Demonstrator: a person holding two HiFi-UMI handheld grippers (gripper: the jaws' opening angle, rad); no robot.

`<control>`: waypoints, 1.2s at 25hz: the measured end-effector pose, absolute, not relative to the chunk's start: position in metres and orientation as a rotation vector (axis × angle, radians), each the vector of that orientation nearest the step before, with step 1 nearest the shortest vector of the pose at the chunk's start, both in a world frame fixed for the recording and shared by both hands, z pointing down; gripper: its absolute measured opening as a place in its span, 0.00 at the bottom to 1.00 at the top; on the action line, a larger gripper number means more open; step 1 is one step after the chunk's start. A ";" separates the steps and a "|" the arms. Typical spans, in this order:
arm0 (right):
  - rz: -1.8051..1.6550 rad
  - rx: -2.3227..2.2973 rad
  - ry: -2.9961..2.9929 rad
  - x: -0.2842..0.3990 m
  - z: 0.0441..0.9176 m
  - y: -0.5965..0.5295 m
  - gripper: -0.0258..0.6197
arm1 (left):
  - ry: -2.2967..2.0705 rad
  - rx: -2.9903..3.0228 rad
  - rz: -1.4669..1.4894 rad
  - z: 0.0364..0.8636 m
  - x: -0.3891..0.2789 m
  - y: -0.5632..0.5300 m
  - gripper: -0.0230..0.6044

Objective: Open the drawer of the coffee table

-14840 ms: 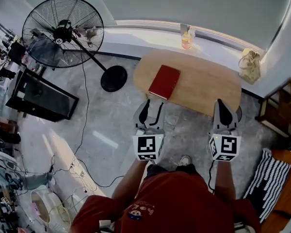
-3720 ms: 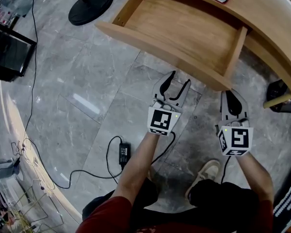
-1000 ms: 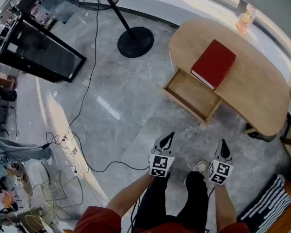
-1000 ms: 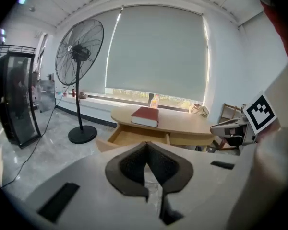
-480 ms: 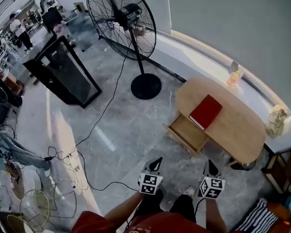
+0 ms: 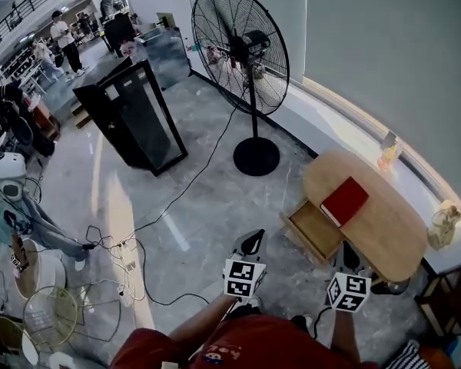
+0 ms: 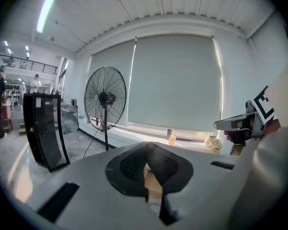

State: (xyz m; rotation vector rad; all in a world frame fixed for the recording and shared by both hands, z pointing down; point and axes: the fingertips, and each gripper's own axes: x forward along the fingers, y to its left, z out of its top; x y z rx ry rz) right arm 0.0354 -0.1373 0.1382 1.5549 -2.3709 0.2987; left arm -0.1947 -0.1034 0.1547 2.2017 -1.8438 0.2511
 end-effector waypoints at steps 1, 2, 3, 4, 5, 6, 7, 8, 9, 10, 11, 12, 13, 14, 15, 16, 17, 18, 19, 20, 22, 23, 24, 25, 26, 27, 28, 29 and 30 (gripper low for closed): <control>0.278 1.565 -2.399 0.028 0.124 -0.139 0.03 | -1.873 2.221 0.230 0.141 -0.202 -0.103 0.05; 0.253 1.581 -2.427 0.022 0.110 -0.140 0.03 | -1.902 2.240 0.211 0.127 -0.209 -0.102 0.05; 0.222 1.600 -2.451 0.017 0.095 -0.142 0.03 | -1.930 2.260 0.191 0.114 -0.217 -0.102 0.05; 0.185 1.623 -2.472 0.012 0.081 -0.142 0.03 | -1.958 2.282 0.171 0.101 -0.223 -0.101 0.05; 0.141 1.647 -2.490 0.009 0.068 -0.142 0.03 | -1.988 2.307 0.153 0.089 -0.230 -0.101 0.05; 0.091 1.670 -2.504 0.006 0.054 -0.141 0.03 | -2.020 2.335 0.141 0.077 -0.235 -0.100 0.05; 0.034 1.690 -2.517 0.003 0.042 -0.139 0.03 | -2.054 2.366 0.134 0.066 -0.240 -0.099 0.05; -0.027 1.710 -2.530 0.001 0.030 -0.137 0.03 | -2.088 2.399 0.131 0.055 -0.243 -0.099 0.05; -0.090 1.727 -2.545 -0.001 0.020 -0.134 0.03 | -2.122 2.433 0.130 0.046 -0.246 -0.098 0.05; -0.153 1.741 -2.562 -0.003 0.011 -0.131 0.03 | -2.155 2.467 0.130 0.038 -0.248 -0.097 0.05; -0.209 1.749 -2.576 -0.004 0.004 -0.129 0.03 | -2.184 2.500 0.131 0.031 -0.248 -0.096 0.05; -0.252 1.755 -2.583 -0.005 -0.001 -0.126 0.03 | -2.205 2.530 0.132 0.026 -0.248 -0.094 0.05; -0.279 1.759 -2.583 -0.006 -0.003 -0.125 0.03 | -2.212 2.553 0.132 0.023 -0.248 -0.094 0.05; -0.292 1.762 -2.582 -0.008 -0.004 -0.124 0.03 | -2.206 2.562 0.125 0.022 -0.248 -0.093 0.05; -0.296 1.764 -2.581 -0.009 -0.004 -0.124 0.03 | -2.195 2.561 0.111 0.022 -0.249 -0.092 0.05; -0.298 1.764 -2.582 -0.011 -0.004 -0.123 0.03 | -2.188 2.557 0.092 0.022 -0.250 -0.092 0.05; -0.297 1.762 -2.584 -0.012 -0.002 -0.123 0.03 | -2.186 2.550 0.075 0.023 -0.253 -0.092 0.05; -0.296 1.759 -2.583 -0.014 -0.001 -0.124 0.03 | -2.187 2.542 0.063 0.024 -0.255 -0.091 0.05; -0.294 1.754 -2.581 -0.015 0.001 -0.124 0.03 | -2.190 2.533 0.054 0.024 -0.257 -0.091 0.05; -0.290 1.748 -2.579 -0.016 0.003 -0.125 0.03 | -2.192 2.526 0.047 0.025 -0.258 -0.091 0.05; -0.278 1.737 -2.577 -0.018 0.007 -0.125 0.03 | -2.195 2.514 0.036 0.027 -0.261 -0.090 0.05; -0.271 1.734 -2.576 -0.019 0.009 -0.125 0.03 | -2.196 2.509 0.034 0.028 -0.262 -0.090 0.05; -0.266 1.731 -2.576 -0.020 0.011 -0.125 0.03 | -2.195 2.504 0.035 0.029 -0.263 -0.090 0.05; -0.262 1.729 -2.575 -0.020 0.012 -0.126 0.03 | -2.193 2.499 0.036 0.031 -0.264 -0.091 0.05; -0.258 1.728 -2.575 -0.021 0.013 -0.127 0.03 | -2.191 2.493 0.037 0.032 -0.264 -0.091 0.05; -0.254 1.728 -2.576 -0.021 0.014 -0.128 0.03 | -2.191 2.488 0.038 0.033 -0.265 -0.092 0.05; -0.250 1.728 -2.577 -0.021 0.015 -0.129 0.03 | -2.192 2.486 0.040 0.034 -0.265 -0.092 0.05; -0.246 1.729 -2.578 -0.021 0.015 -0.130 0.03 | -2.193 2.486 0.042 0.034 -0.265 -0.092 0.05; -0.244 1.729 -2.578 -0.021 0.016 -0.130 0.03 | -2.192 2.489 0.043 0.034 -0.264 -0.091 0.05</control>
